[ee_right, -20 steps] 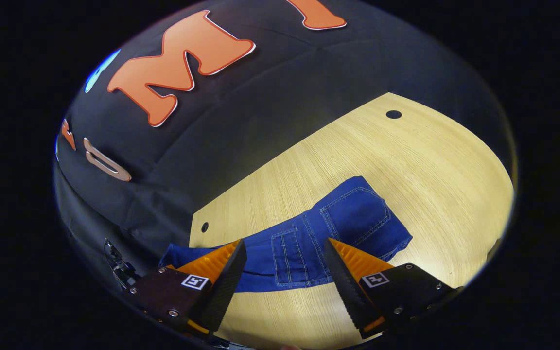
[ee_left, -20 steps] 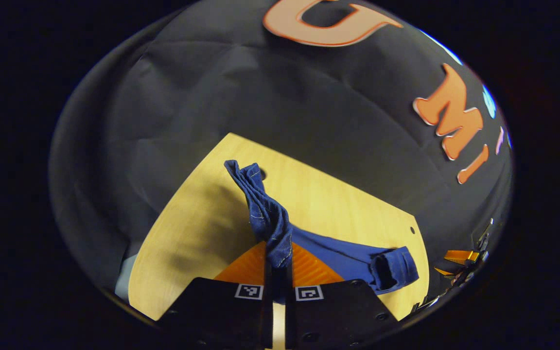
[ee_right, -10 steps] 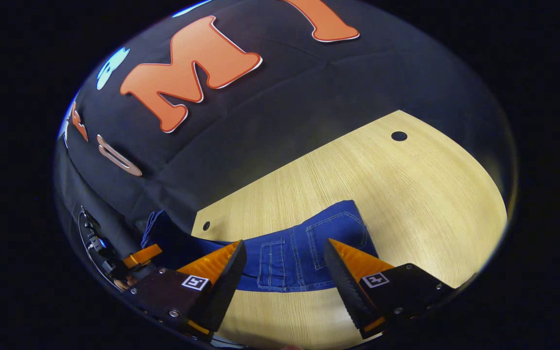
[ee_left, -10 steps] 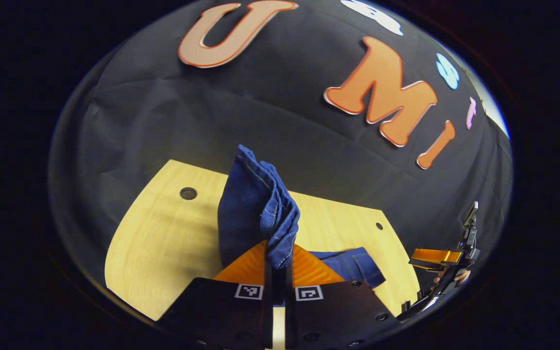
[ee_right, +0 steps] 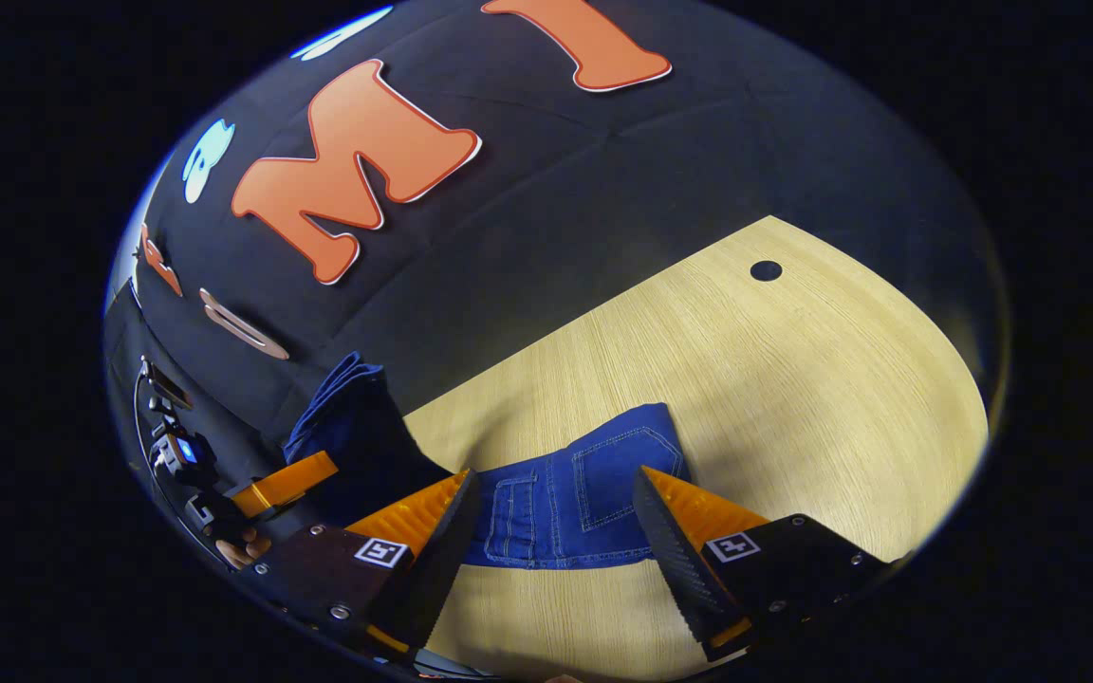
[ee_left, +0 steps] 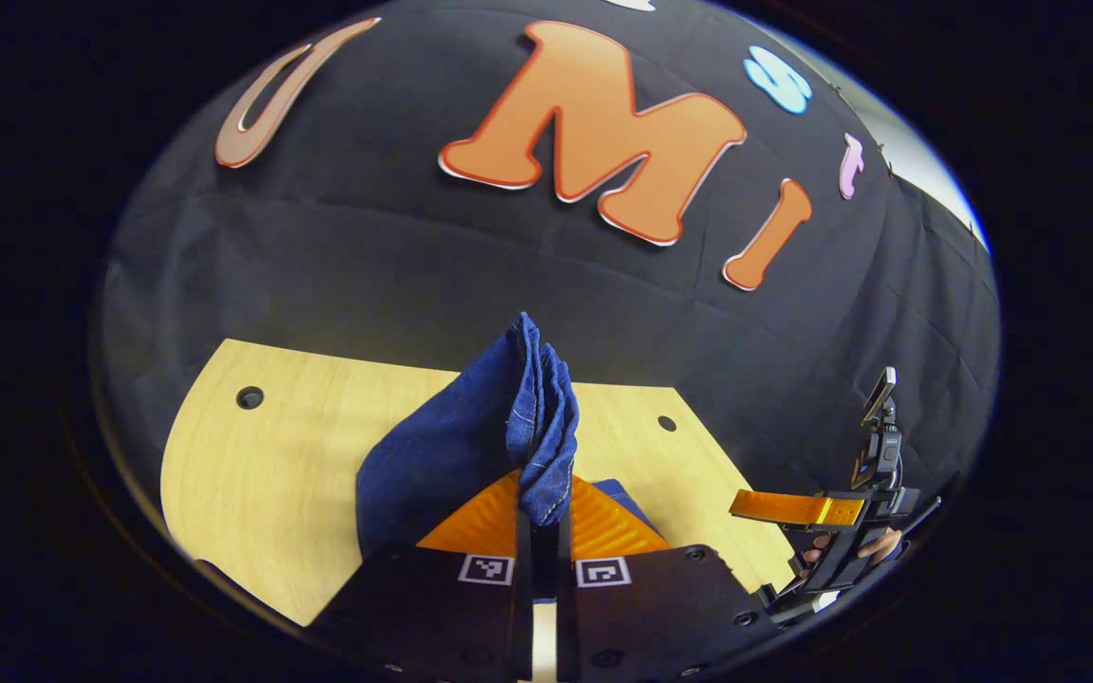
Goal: Grasp the waist and the cuffs of the jeans and fold them to make the two legs overlap; first hold the waist and fold one-third of the jeans toward the cuffs, then hold the cuffs and fold the remaining one-third in the same direction to finish folding.
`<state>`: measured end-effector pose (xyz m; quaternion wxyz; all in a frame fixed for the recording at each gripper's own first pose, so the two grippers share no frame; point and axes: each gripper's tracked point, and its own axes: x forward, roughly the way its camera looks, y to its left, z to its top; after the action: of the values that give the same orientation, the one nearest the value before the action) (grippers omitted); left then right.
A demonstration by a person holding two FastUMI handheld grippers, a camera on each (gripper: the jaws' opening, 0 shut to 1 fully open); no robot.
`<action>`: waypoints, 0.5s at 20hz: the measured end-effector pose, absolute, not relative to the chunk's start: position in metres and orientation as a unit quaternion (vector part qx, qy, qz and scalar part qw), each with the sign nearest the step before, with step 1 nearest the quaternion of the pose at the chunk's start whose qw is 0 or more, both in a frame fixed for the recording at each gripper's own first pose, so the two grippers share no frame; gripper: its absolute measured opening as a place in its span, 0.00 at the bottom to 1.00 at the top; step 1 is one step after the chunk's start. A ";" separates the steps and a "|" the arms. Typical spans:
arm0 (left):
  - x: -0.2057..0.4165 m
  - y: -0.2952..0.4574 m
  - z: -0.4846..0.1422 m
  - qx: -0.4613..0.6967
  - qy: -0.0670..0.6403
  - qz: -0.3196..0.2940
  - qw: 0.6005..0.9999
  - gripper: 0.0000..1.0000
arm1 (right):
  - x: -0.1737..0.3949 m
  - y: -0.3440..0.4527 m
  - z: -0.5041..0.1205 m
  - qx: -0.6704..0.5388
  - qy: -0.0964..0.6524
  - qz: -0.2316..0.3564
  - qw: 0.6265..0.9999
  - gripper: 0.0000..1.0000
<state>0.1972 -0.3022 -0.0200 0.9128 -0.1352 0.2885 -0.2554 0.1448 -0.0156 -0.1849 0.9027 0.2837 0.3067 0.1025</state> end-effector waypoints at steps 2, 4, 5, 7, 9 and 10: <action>0.193 -0.332 -0.023 -0.125 0.297 -0.268 0.908 0.10 | 0.145 -0.024 -0.186 0.286 0.306 0.104 0.902 0.99; 0.192 -0.358 -0.033 -0.110 0.305 -0.276 0.905 0.10 | 0.144 -0.033 -0.187 0.287 0.305 0.106 0.902 0.99; 0.192 -0.370 -0.038 -0.100 0.309 -0.276 0.905 0.10 | 0.144 -0.037 -0.186 0.286 0.302 0.108 0.903 0.98; 0.190 -0.392 -0.054 -0.075 0.319 -0.273 0.904 0.10 | 0.143 -0.046 -0.187 0.280 0.301 0.108 0.905 0.98; 0.188 -0.410 -0.071 -0.052 0.332 -0.267 0.903 0.10 | 0.144 -0.052 -0.186 0.274 0.297 0.110 0.908 0.98; 0.185 -0.420 -0.080 -0.043 0.340 -0.267 0.901 0.10 | 0.144 -0.052 -0.185 0.271 0.296 0.112 0.909 0.98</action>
<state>0.1854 -0.4203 -0.0802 0.9006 -0.0428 0.3401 -0.2672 0.1444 -0.0521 -0.1853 0.9091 0.2713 0.2957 0.1117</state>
